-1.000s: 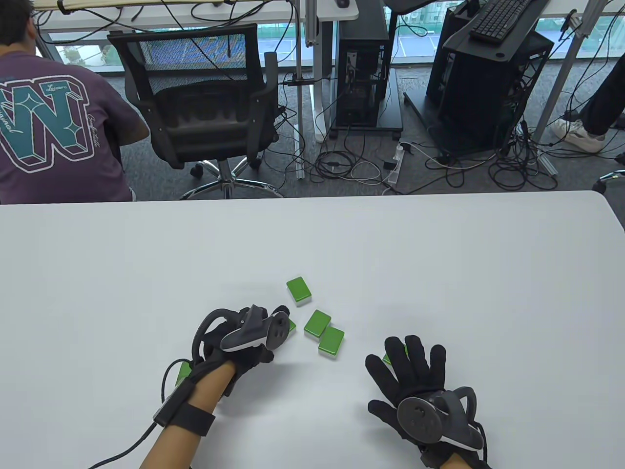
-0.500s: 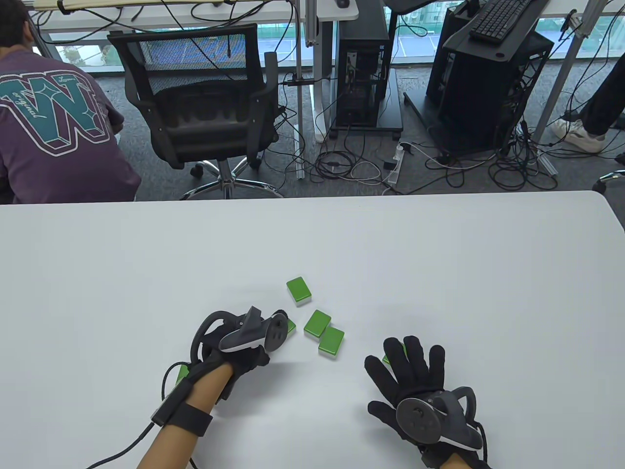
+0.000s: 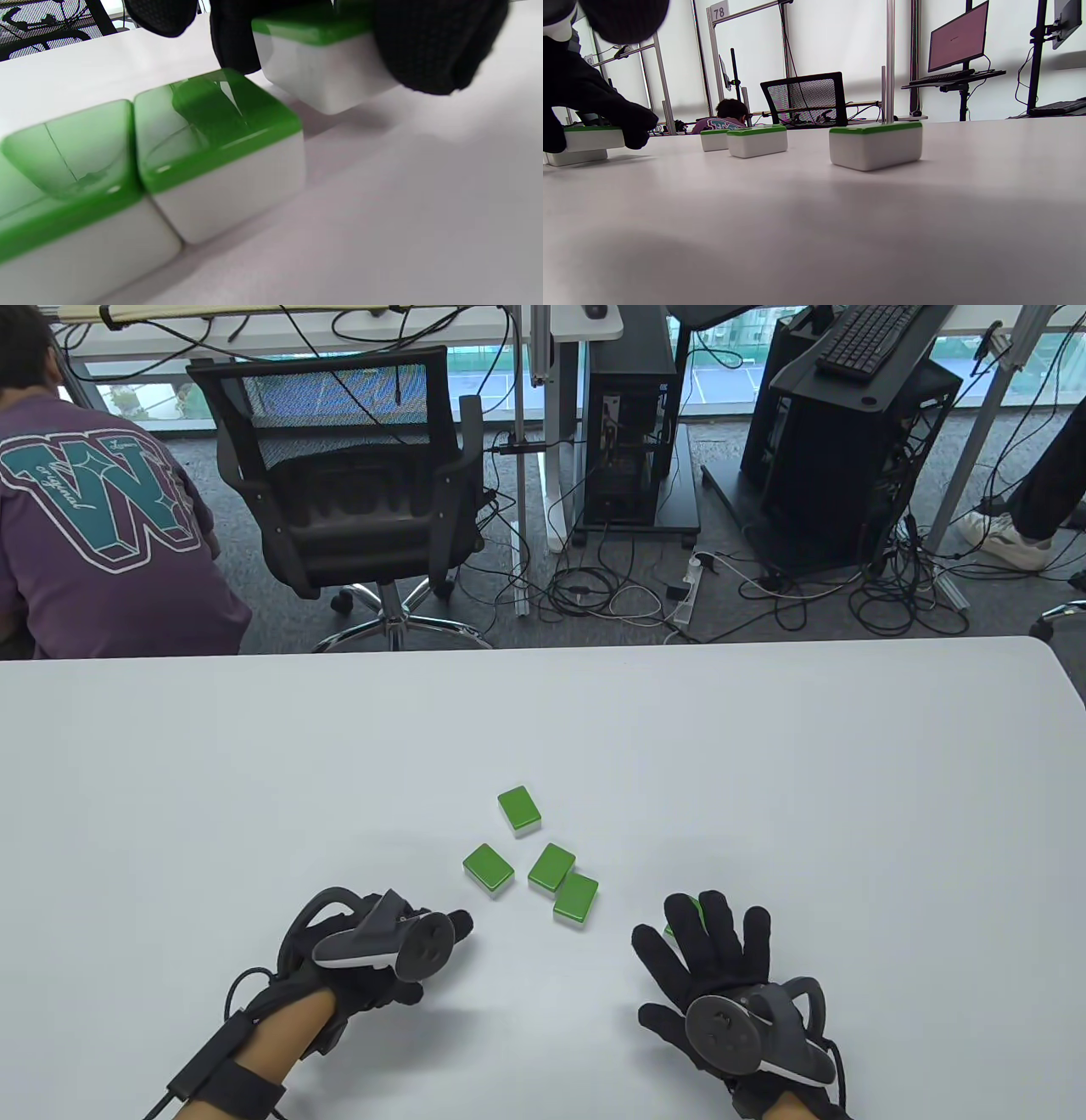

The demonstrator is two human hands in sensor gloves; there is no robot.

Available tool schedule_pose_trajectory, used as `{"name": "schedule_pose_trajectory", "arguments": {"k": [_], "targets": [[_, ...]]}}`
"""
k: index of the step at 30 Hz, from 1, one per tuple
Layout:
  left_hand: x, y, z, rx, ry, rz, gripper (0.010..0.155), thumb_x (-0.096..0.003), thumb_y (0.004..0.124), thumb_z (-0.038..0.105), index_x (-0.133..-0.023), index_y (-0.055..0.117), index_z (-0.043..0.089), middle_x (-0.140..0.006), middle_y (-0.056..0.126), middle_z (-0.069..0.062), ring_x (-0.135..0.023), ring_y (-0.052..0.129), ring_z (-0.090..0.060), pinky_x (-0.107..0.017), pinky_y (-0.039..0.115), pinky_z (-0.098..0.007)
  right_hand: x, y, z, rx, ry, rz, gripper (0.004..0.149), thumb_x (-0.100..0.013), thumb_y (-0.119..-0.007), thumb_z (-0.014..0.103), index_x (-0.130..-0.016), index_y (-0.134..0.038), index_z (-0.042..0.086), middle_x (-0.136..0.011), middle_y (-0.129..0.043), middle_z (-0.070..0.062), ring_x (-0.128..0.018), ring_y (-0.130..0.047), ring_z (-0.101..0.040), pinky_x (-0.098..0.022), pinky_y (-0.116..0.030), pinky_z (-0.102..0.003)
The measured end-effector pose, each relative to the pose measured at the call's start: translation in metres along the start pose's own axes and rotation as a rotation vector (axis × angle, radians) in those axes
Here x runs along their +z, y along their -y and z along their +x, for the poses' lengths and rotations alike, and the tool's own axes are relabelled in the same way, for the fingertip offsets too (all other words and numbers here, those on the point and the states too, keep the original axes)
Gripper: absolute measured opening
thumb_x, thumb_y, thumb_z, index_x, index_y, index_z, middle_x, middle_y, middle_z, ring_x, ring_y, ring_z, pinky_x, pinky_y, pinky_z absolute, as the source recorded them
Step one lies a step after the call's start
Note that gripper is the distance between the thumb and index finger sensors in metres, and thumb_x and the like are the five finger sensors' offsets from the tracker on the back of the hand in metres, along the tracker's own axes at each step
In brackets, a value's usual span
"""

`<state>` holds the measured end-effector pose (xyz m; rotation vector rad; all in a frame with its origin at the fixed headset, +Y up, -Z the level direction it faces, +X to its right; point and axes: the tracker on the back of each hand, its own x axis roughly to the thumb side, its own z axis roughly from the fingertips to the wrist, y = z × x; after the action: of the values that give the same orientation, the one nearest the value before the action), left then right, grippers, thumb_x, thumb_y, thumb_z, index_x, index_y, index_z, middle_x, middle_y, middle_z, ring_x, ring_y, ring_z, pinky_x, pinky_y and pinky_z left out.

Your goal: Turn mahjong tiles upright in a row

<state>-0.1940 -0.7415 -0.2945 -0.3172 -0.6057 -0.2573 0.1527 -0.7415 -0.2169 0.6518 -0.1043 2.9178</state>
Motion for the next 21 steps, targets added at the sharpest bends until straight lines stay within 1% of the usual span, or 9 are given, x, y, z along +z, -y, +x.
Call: {"name": "schedule_pose_trajectory", "arguments": {"k": [7,18,21], "targets": [[0.006,0.01,-0.006,-0.013,-0.016,0.03,0.087,-0.0281,0.086,0.052,-0.101,0.04,0.045,-0.107,0.068,0.009,-0.099,0.078,-0.022,-0.076,0.061,-0.056,0.0,0.0,0.0,-0.003,-0.003,0.009,0.079,-0.047,-0.062,0.06,-0.1,-0.005,0.045,-0.111,0.01,0.003,-0.096,0.012,-0.036,-0.067,-0.001,-0.066],[0.005,0.016,-0.005,-0.014,-0.016,-0.008,0.086,-0.0289,0.085,0.052,-0.101,0.039,0.045,-0.109,0.065,0.008,-0.101,0.076,-0.022,-0.076,0.062,-0.055,-0.001,0.0,0.0,-0.006,0.002,0.011,0.079,-0.047,-0.062,0.06,-0.1,-0.005,0.045,-0.111,0.01,0.003,-0.096,0.012,-0.035,-0.067,-0.001,-0.066],[0.005,0.016,-0.005,-0.007,-0.023,-0.037,0.087,-0.0292,0.083,0.055,-0.102,0.036,0.045,-0.11,0.062,0.007,-0.102,0.073,-0.023,-0.077,0.061,-0.056,-0.001,-0.001,0.0,-0.006,0.002,0.013,0.079,-0.047,-0.062,0.06,-0.1,-0.005,0.045,-0.111,0.01,0.003,-0.097,0.012,-0.035,-0.067,-0.001,-0.066]]}}
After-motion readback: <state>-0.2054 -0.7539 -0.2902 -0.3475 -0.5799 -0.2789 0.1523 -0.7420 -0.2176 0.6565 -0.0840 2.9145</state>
